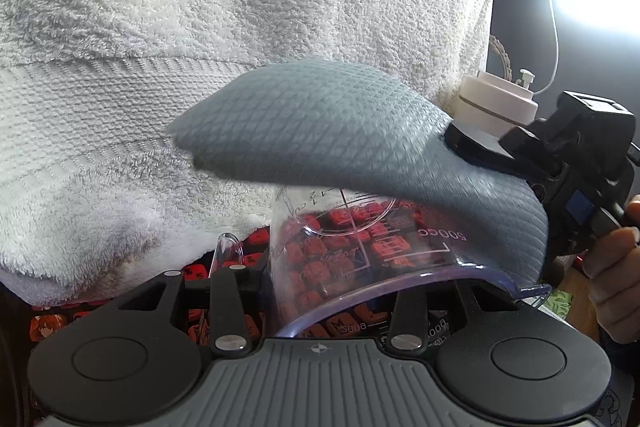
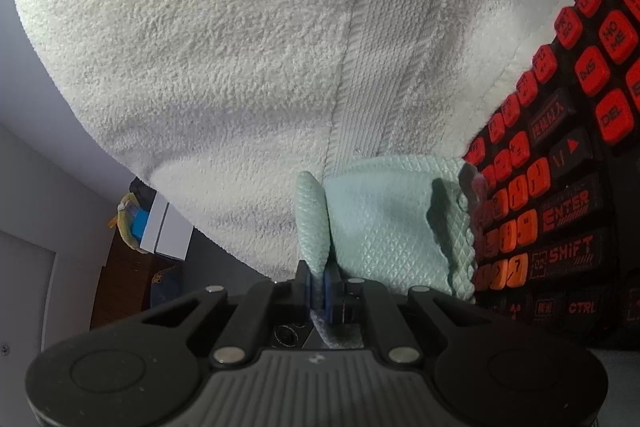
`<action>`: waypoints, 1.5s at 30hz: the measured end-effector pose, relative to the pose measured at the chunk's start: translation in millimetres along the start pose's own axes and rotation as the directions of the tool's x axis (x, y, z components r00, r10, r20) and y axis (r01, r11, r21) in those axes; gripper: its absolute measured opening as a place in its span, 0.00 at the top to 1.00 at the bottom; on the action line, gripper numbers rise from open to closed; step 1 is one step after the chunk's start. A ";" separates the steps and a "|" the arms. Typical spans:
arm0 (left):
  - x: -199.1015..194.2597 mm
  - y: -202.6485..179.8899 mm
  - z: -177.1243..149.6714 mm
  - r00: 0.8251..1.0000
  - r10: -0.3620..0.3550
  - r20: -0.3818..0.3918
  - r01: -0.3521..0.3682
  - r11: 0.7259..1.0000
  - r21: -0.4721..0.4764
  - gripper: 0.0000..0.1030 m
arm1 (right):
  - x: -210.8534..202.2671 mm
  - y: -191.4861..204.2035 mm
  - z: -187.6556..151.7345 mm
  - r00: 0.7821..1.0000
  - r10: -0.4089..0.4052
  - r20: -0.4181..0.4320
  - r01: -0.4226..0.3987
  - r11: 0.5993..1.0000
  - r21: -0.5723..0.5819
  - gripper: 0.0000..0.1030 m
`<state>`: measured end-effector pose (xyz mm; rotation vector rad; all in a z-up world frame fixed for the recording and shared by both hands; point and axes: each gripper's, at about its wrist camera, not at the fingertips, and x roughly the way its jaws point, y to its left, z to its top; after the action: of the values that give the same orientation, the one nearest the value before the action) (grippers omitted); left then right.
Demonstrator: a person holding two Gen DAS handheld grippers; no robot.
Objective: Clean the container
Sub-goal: 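Sweep the green cloth across the cup's outer wall with the right gripper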
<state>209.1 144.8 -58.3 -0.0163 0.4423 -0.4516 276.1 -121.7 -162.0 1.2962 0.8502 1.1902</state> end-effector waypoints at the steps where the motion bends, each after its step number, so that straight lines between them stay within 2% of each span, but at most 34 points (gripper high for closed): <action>1: 0.0 -0.2 0.1 1.000 0.000 0.000 0.000 1.000 -0.001 0.61 | 4.1 0.8 -2.7 1.000 0.001 -0.016 -0.001 1.000 -0.003 0.96; 4: 1.2 -4.2 0.9 1.000 0.000 0.000 0.000 1.000 -0.001 0.62 | 13.1 3.4 -8.8 0.999 0.002 -0.055 -0.002 1.000 -0.014 0.96; 9: 5.9 -14.9 3.6 1.000 0.002 -0.001 -0.002 1.000 0.003 0.61 | 16.1 5.7 -10.1 0.998 -0.002 -0.067 0.001 1.000 -0.012 0.96; 16: 8.5 -17.5 4.8 1.000 0.000 0.000 0.000 1.000 0.000 0.61 | -13.7 3.0 4.0 0.997 -0.026 0.079 0.029 0.999 -0.037 0.96; 19: 9.5 -18.6 5.3 1.000 -0.001 0.000 0.001 1.000 -0.001 0.61 | -17.7 0.9 7.0 0.994 -0.023 0.107 0.026 0.999 -0.025 0.96; 24: 11.1 -21.5 6.0 1.000 -0.003 0.001 0.003 1.000 -0.004 0.61 | -3.3 5.5 -0.6 0.998 -0.024 0.050 0.026 0.999 -0.047 0.95; 27: 12.1 -23.6 7.0 1.000 -0.004 0.001 0.004 1.000 -0.006 0.62 | 12.4 8.2 -9.3 1.000 -0.014 -0.017 0.013 0.998 -0.060 0.96; 30: 12.4 -19.0 7.7 1.000 -0.001 0.000 0.001 1.000 0.000 0.61 | 17.5 12.1 -13.0 0.999 -0.022 -0.040 0.019 0.997 -0.081 0.96; 35: 15.0 -19.0 9.4 1.000 0.000 -0.001 0.000 1.000 0.000 0.61 | 7.9 12.4 -6.5 1.000 -0.031 -0.004 0.030 0.996 -0.078 0.96; 40: 16.3 -19.3 10.6 1.000 0.000 -0.001 0.000 1.000 0.001 0.61 | -12.4 5.9 4.7 0.996 -0.034 0.077 0.038 0.998 -0.049 0.96; 43: 16.7 -19.2 11.1 1.000 0.001 -0.001 -0.001 1.000 0.001 0.61 | -17.1 2.8 7.9 0.995 -0.032 0.092 0.036 0.999 -0.036 0.95; 45: 16.1 -18.4 10.9 1.000 0.001 -0.001 -0.001 1.000 0.002 0.61 | -12.7 4.1 5.1 0.997 -0.032 0.073 0.035 0.998 -0.044 0.95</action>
<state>218.9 120.5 -53.0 -0.0144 0.4430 -0.4510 277.4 -135.7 -159.3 1.2760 0.7847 1.1235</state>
